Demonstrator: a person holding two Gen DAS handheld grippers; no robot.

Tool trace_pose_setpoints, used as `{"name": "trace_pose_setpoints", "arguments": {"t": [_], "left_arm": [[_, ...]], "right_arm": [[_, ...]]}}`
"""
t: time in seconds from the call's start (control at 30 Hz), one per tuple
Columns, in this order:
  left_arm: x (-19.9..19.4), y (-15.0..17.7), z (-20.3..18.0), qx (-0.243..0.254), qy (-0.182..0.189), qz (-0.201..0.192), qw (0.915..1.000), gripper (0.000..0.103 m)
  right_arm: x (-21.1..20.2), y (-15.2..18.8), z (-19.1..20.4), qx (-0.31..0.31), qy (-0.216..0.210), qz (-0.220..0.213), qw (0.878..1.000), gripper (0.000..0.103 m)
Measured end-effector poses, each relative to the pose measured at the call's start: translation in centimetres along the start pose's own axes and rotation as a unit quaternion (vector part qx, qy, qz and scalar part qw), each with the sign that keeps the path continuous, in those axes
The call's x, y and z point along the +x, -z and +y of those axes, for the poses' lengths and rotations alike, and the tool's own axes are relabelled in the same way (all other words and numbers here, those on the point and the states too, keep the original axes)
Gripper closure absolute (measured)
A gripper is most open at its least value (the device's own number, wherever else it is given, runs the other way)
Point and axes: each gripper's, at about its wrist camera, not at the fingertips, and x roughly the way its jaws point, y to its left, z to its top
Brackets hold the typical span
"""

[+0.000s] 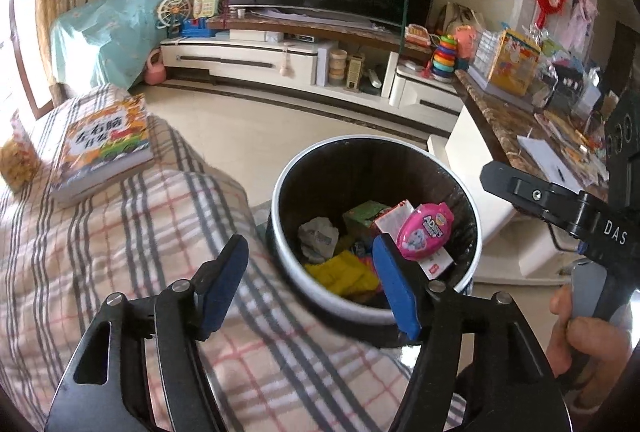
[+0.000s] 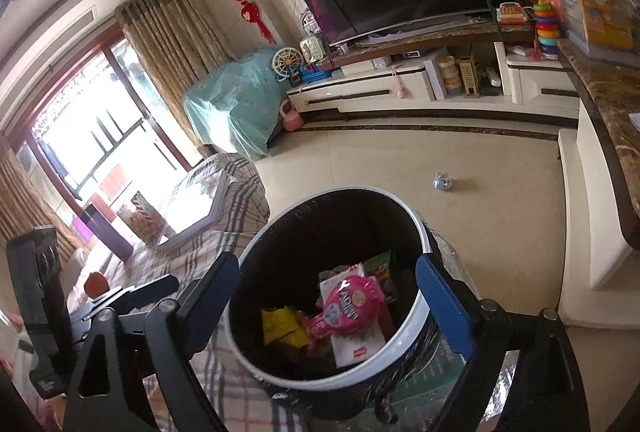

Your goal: Collect trash

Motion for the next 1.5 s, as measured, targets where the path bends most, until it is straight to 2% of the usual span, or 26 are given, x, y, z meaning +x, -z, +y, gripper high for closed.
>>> {"name": "trace_pose_setpoints", "arguments": {"t": [0.3,0.47,0.77,1.03,1.2,1.27,1.37,1.5], "left_arm": [[-4.7,4.2,2.1,-0.053,0.001,-0.028,0.9982,0.028],[-6.9,7.5,2.8,-0.067,-0.023,-0.045,0.9965,0.022],[-10.1,11.6,3.8,-0.080,-0.069,-0.078,0.9913,0.010],[-13.2,14.4,4.3,-0.087,-0.095,-0.117,0.9848,0.007],[-15.9,15.5,4.8,-0.095,-0.122,-0.154,0.9759,0.000],[-17.0,16.0,5.2,-0.098,-0.131,-0.168,0.9721,0.000],[-18.1,16.4,5.4,-0.098,-0.149,-0.187,0.9660,0.000],[-19.2,17.2,5.4,-0.091,-0.171,-0.204,0.9596,0.000]], "right_arm": [[-2.3,2.5,1.8,0.009,-0.008,-0.009,1.000,0.011],[-4.3,5.1,3.3,0.003,-0.006,-0.029,1.000,0.002],[-5.3,9.2,4.6,0.006,0.019,-0.029,0.999,0.001],[-7.0,11.5,6.6,-0.033,0.053,-0.048,0.997,0.000],[-9.6,11.9,8.9,-0.076,0.069,-0.105,0.989,0.000],[-11.5,12.1,10.2,-0.103,0.078,-0.152,0.980,0.000],[-13.1,12.6,11.3,-0.123,0.089,-0.197,0.969,0.000],[-13.1,12.8,11.8,-0.122,0.102,-0.203,0.966,0.000]]}}
